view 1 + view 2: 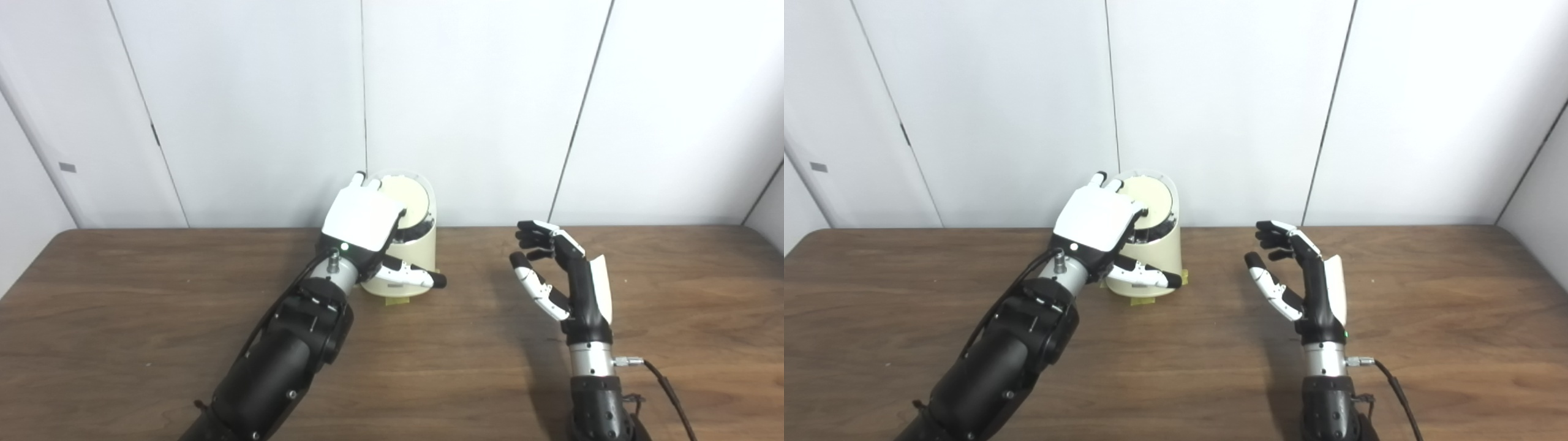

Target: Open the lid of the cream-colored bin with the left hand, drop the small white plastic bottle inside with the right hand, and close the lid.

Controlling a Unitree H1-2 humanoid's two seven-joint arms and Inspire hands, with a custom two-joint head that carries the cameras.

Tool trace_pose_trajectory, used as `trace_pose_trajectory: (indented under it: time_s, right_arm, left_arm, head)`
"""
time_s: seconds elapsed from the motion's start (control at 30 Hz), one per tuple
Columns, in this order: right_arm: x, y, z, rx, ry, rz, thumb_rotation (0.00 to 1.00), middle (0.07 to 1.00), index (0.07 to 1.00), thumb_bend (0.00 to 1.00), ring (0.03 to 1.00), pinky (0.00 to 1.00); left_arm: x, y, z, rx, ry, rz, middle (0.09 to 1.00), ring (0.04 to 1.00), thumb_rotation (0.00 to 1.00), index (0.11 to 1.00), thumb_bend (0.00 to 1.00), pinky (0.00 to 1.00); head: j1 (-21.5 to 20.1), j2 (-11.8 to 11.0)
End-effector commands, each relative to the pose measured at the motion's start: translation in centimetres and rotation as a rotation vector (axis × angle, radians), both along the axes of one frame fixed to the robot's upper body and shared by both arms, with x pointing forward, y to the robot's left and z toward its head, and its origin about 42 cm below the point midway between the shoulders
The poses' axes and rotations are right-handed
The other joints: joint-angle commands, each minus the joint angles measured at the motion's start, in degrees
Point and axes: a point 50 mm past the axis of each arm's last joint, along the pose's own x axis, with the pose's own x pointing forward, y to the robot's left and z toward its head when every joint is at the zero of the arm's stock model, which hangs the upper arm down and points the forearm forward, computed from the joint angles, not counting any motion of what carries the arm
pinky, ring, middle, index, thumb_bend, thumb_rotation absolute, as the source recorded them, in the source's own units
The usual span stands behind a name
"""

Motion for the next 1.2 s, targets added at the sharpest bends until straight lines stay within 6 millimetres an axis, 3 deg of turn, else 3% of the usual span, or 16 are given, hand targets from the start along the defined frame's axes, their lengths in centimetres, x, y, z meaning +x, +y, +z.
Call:
trace_pose_trajectory:
  time_s: [0.0,0.17,0.53,0.6,0.67,0.73,1.17]
  right_arm:
    - [-1.5,1.2,-2.4,0.03,0.062,0.007,0.58,0.658,0.686,0.26,0.634,0.54]
    - [-1.6,1.2,-2.4,0.032,0.061,0.006,0.57,0.658,0.683,0.25,0.635,0.54]
    - [-1.5,1.2,-2.4,0.027,0.062,0.002,0.59,0.657,0.682,0.25,0.634,0.54]
    - [-1.5,1.2,-2.5,0.025,0.059,0.0,0.59,0.657,0.683,0.25,0.633,0.54]
    - [-1.5,1.2,-2.4,0.028,0.061,-0.001,0.58,0.658,0.682,0.25,0.636,0.54]
    - [-1.5,1.3,-2.4,0.036,0.06,0.005,0.56,0.657,0.681,0.25,0.635,0.54]
    - [-1.5,1.2,-2.5,0.035,0.063,0.008,0.54,0.66,0.681,0.25,0.638,0.55]
  left_arm:
    - [-0.2,-0.1,-2.8,0.075,0.142,-0.008,0.784,0.936,1.0,0.771,1.0,1.0]
    - [-0.2,0.0,-3.1,0.078,0.15,-0.004,0.78,0.925,1.0,0.763,1.0,1.0]
    - [-0.9,-0.2,-1.2,0.009,0.089,-0.019,0.781,0.919,1.0,0.773,1.0,1.0]
    - [-1.1,-0.3,-0.9,-0.029,0.07,-0.017,0.833,0.936,1.0,0.823,1.0,1.0]
    - [-1.4,-0.4,-0.6,-0.09,0.054,-0.006,0.956,0.987,1.0,0.951,1.0,1.0]
    - [-1.6,-0.5,-0.3,-0.141,0.032,0.014,0.989,0.997,1.0,0.988,0.98,1.0]
    - [-1.3,-0.3,0.6,-0.264,-0.049,0.09,1.0,1.0,1.0,1.0,0.93,1.0]
  head:
    - [0.0,-0.02]
    - [0.11,-0.05]
    - [0.18,-0.22]
    - [0.2,-0.18]
    - [0.24,-0.15]
    - [0.2,-0.13]
    - [0.23,-0.14]
